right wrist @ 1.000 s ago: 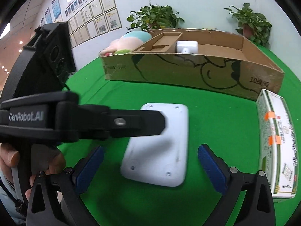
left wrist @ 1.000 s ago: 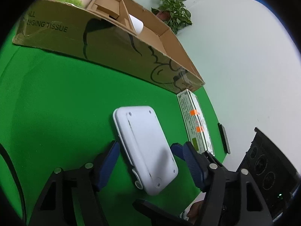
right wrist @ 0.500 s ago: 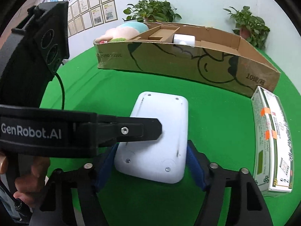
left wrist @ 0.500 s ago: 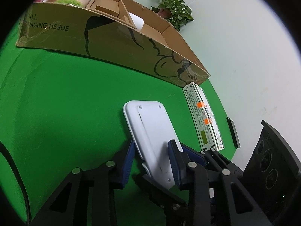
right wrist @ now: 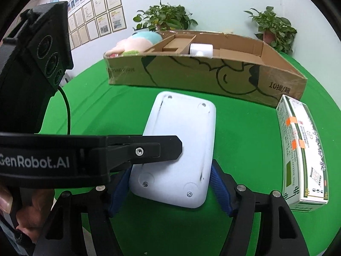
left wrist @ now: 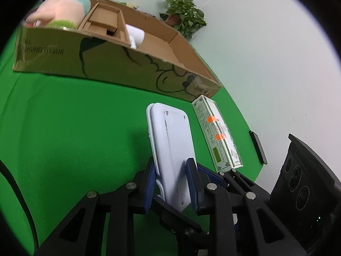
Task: Organize objects
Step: 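Grasp the white case edge with the right gripper and lift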
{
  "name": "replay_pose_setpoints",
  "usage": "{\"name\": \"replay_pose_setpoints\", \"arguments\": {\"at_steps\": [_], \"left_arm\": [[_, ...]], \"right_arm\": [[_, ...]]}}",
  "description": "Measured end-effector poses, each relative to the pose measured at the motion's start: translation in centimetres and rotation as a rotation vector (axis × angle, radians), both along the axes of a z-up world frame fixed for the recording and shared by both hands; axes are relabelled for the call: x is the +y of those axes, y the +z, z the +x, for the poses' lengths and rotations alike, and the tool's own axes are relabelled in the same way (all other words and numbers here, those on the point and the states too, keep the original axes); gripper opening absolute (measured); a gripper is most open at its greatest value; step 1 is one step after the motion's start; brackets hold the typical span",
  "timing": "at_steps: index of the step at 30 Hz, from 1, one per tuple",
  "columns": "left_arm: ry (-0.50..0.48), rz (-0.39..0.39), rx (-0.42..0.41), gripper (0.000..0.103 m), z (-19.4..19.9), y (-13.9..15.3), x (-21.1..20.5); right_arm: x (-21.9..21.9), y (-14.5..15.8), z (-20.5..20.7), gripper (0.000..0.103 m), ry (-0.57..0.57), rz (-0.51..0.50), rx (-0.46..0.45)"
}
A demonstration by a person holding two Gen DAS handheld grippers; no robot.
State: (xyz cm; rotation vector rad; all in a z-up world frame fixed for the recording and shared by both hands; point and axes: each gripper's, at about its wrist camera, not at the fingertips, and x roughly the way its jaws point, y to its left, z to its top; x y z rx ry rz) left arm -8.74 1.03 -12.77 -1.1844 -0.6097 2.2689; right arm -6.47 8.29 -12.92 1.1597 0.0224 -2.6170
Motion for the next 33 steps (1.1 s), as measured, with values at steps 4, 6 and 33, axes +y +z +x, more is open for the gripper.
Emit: {"name": "replay_pose_setpoints", "arguments": {"at_steps": [4, 6, 33], "left_arm": [[-0.004, -0.007, 0.035, 0.026, 0.0, 1.3, 0.3], [-0.007, -0.012, 0.057, 0.025, 0.0, 2.1, 0.4], [-0.031, -0.029, 0.248, 0.024, -3.7, 11.2, 2.1]], "right_arm": [[0.2, 1.3, 0.3, 0.067, -0.012, -0.009, 0.033], [0.3, 1.9, 0.4, 0.067, -0.017, -0.014, 0.052], [2.1, 11.6, -3.2, 0.067, -0.062, -0.02, 0.205]]}}
